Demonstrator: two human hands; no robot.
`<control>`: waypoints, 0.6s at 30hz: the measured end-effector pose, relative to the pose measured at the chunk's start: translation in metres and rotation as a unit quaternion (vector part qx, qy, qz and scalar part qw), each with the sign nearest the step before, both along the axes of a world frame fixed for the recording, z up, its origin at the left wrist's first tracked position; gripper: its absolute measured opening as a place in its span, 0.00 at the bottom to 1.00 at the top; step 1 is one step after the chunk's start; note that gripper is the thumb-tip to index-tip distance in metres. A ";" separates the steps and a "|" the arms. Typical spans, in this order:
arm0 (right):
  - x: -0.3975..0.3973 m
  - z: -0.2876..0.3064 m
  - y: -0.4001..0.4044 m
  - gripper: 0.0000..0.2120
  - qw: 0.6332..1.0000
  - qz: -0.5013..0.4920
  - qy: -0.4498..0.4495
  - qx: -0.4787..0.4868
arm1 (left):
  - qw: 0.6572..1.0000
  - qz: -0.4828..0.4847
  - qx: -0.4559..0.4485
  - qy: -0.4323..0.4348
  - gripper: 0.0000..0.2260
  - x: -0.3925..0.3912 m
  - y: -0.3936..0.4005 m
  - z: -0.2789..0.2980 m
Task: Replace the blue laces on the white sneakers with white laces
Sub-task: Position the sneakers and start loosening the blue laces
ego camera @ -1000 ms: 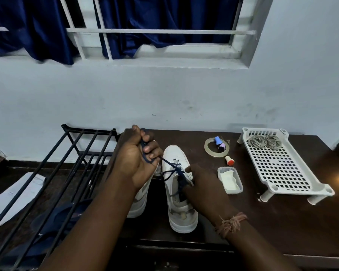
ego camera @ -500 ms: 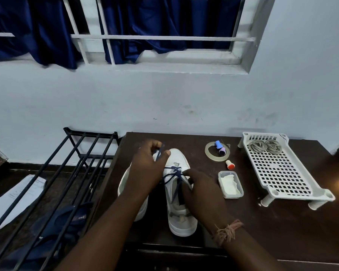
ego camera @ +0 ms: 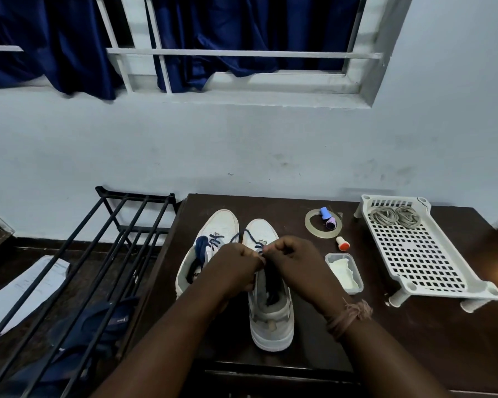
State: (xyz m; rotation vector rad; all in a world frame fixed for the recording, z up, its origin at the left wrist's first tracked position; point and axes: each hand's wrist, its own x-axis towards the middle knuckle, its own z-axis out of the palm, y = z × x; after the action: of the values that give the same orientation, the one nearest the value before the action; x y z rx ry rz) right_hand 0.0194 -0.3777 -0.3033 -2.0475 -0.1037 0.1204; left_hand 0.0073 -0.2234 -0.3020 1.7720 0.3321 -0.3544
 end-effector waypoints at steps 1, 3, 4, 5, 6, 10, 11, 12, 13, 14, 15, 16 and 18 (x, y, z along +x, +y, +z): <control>0.001 0.002 0.001 0.08 1.000 0.001 -0.005 0.003 | 1.000 -0.005 -0.005 0.000 0.13 -0.002 0.000 0.001; 0.004 0.004 0.004 0.08 1.000 -0.013 -0.003 0.010 | 1.000 0.000 0.006 -0.016 0.13 -0.003 -0.001 0.002; 0.005 0.005 0.006 0.07 0.999 -0.023 0.010 0.023 | 0.999 0.006 0.021 -0.023 0.10 -0.003 -0.001 0.002; 0.005 0.006 0.007 0.07 0.998 -0.033 0.024 0.044 | 0.999 0.007 0.036 -0.029 0.07 -0.003 -0.001 0.002; 0.006 0.007 0.008 0.08 0.996 -0.040 0.038 0.066 | 0.998 0.005 0.051 -0.035 0.06 -0.002 -0.001 0.002; 0.008 0.012 0.008 0.11 0.988 -0.053 0.071 0.129 | 0.994 -0.001 0.099 -0.051 0.05 0.002 -0.002 0.001; 0.008 0.013 0.008 0.12 0.980 -0.059 0.092 0.165 | 0.991 0.004 0.118 -0.064 0.06 0.002 -0.003 0.003; 0.007 0.013 0.008 0.11 0.970 -0.069 0.118 0.199 | 0.987 0.007 0.136 -0.080 0.07 0.001 -0.005 0.003; 0.006 0.013 0.008 0.11 0.960 -0.078 0.140 0.230 | 0.984 0.005 0.150 -0.094 0.08 -0.002 -0.006 0.004; 0.006 0.013 0.008 0.11 0.949 -0.086 0.157 0.258 | 0.981 0.000 0.163 -0.104 0.07 -0.004 -0.008 0.005; 0.006 0.013 0.008 0.11 0.938 -0.095 0.167 0.288 | 0.979 -0.004 0.172 -0.111 0.06 -0.005 -0.010 0.006; 0.007 0.013 0.007 0.11 0.930 -0.103 0.169 0.309 | 0.978 -0.005 0.176 -0.114 0.03 -0.005 -0.011 0.005; 0.009 0.011 0.006 0.11 0.929 -0.114 0.156 0.316 | 0.975 -0.003 0.185 -0.119 0.02 -0.005 -0.012 0.004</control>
State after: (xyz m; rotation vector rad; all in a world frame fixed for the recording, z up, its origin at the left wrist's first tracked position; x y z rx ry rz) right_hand 0.0283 -0.3712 -0.2922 -1.3619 0.2656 0.2329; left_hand 0.0020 -0.2350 -0.2983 2.1571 0.2305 -0.0826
